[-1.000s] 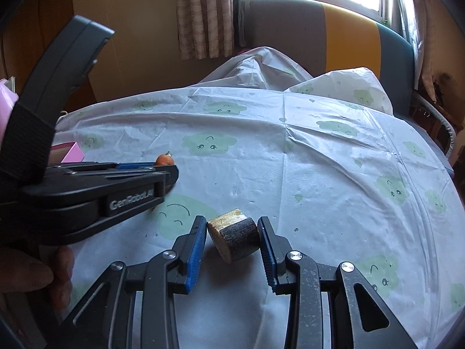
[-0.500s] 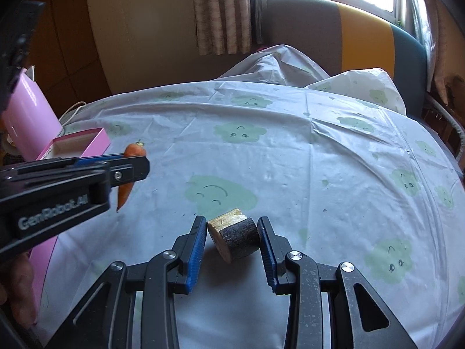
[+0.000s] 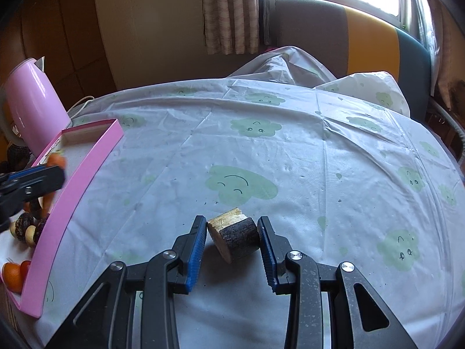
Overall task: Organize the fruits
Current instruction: 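Carry the carrot into the pink tray and open the left gripper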
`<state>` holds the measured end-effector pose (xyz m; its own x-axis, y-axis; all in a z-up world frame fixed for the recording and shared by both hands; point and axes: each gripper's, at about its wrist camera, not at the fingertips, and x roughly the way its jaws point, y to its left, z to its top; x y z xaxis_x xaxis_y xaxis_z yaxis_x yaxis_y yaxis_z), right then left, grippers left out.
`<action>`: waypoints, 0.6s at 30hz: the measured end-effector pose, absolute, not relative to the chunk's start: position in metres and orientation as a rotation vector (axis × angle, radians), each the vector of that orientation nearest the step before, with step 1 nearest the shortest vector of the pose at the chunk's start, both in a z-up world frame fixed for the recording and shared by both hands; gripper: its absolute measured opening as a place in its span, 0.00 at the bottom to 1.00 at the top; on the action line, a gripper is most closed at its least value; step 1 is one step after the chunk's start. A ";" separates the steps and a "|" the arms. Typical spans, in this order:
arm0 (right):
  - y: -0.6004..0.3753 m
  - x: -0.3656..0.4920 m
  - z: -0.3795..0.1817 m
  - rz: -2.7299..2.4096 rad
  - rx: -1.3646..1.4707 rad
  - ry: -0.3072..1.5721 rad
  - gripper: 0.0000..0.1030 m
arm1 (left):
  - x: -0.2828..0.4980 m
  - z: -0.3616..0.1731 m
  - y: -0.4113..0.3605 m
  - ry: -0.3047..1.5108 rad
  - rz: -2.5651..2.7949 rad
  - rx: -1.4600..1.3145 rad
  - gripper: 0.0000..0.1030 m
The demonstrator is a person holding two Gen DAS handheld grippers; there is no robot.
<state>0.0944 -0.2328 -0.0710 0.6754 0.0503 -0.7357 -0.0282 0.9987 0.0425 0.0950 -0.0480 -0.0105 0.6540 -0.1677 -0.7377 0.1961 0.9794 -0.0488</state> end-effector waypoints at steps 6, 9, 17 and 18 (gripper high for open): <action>-0.231 0.095 -0.073 0.051 0.025 0.831 0.35 | 0.076 -0.009 -0.004 0.813 -0.131 0.007 0.20; -0.231 0.094 -0.073 0.048 0.021 0.831 0.35 | 0.070 -0.013 0.014 0.811 -0.098 -0.003 0.20; -0.225 0.095 -0.074 0.030 -0.015 0.837 0.35 | 0.064 -0.034 0.049 0.849 -0.028 -0.038 0.20; -0.225 0.095 -0.074 0.029 -0.020 0.839 0.35 | 0.063 -0.035 0.052 0.853 -0.026 -0.046 0.20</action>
<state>0.0950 -0.2246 -0.0739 0.6678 0.0178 -0.7442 -0.0333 0.9994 -0.0060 0.0629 0.0524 -0.0354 0.6574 -0.0415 -0.7524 0.0045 0.9987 -0.0512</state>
